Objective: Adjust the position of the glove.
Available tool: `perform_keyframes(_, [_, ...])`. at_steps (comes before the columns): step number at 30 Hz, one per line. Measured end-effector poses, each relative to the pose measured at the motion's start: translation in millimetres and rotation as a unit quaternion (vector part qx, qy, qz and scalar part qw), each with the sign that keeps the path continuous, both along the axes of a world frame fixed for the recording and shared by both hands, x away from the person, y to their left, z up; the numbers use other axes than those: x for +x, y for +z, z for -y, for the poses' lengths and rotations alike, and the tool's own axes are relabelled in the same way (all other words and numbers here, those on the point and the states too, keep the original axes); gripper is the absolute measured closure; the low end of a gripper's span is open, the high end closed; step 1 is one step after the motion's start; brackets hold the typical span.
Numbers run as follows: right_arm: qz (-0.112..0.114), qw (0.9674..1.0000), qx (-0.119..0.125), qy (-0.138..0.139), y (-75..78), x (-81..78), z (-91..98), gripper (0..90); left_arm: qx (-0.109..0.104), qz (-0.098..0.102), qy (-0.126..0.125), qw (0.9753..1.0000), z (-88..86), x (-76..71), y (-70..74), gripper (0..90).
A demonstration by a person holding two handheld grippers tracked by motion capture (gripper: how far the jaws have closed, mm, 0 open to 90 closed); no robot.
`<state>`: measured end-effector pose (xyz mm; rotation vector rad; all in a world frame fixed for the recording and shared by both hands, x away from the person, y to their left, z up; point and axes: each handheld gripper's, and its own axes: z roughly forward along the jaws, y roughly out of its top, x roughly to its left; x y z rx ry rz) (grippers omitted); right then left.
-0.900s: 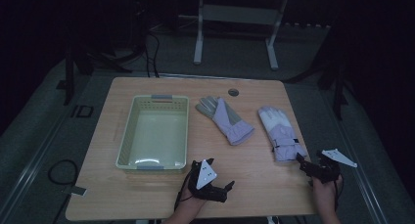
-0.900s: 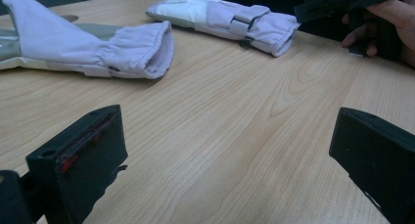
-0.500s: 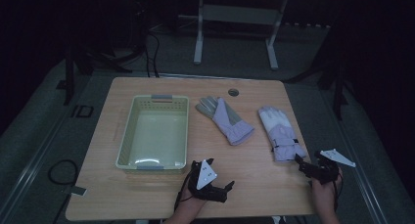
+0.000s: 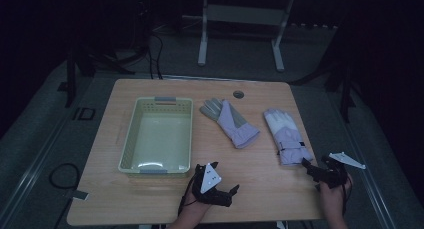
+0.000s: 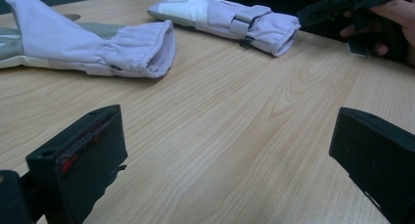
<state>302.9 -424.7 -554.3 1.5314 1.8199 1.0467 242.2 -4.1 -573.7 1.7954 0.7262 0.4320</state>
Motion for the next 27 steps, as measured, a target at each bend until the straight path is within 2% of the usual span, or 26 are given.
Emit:
perform_keyframes(8, [-0.01,0.9999,0.006,-0.006,2.5,0.6,0.7,12.8,0.008,0.006,0.0,0.9999,1.6,-1.7,0.2,0.6])
perform_keyframes(11, [-0.005,0.9999,-0.007,-0.009,7.5,0.4,-2.2,12.6,0.011,0.008,-0.003,0.9999,1.8,-2.4,0.2,0.6])
perform_keyframes(14, [0.002,0.9996,-0.006,-0.028,15.7,3.1,-4.1,12.4,0.009,0.007,-0.006,0.9999,1.2,-2.7,0.1,0.6])
perform_keyframes(15, [0.008,0.9997,0.004,-0.021,18.9,3.7,-3.7,11.3,0.008,0.008,-0.008,0.9999,1.0,-2.7,0.1,0.6])
perform_keyframes(16, [0.013,0.9998,0.005,-0.017,22.2,4.5,-4.2,11.3,0.007,0.007,-0.01,0.9999,0.7,-2.5,0.1,0.6])
perform_keyframes(18, [0.023,0.9997,-0.006,-0.01,29.1,5.8,-6.4,11.3,0.0,0.002,-0.012,0.9999,-0.7,-1.5,-0.1,0.6])
perform_keyframes(20, [0.025,0.9996,-0.013,-0.006,36.5,9.2,-7.9,11.4,-0.013,-0.011,-0.009,0.9998,-3.5,1.2,-0.4,0.6])
perform_keyframes(22, [0.025,0.9997,-0.008,-0.001,44.3,13.7,-9.0,12.1,-0.021,-0.019,-0.008,0.9996,-5.9,2.9,-0.5,0.6])
perform_keyframes(25, [0.033,0.9993,-0.012,0.012,58.7,22.7,-15.2,13.2,-0.018,-0.018,-0.007,0.9997,-5.4,2.6,-0.4,0.6])
perform_keyframes(26, [0.033,0.9993,-0.012,0.012,58.7,22.7,-15.2,13.2,-0.018,-0.018,-0.007,0.9997,-5.4,2.6,-0.4,0.6])
perform_keyframes(27, [0.038,0.9986,-0.018,0.03,68.5,30.8,-22.5,13.2,-0.015,-0.016,-0.006,0.9997,-4.9,2.3,-0.4,0.6])
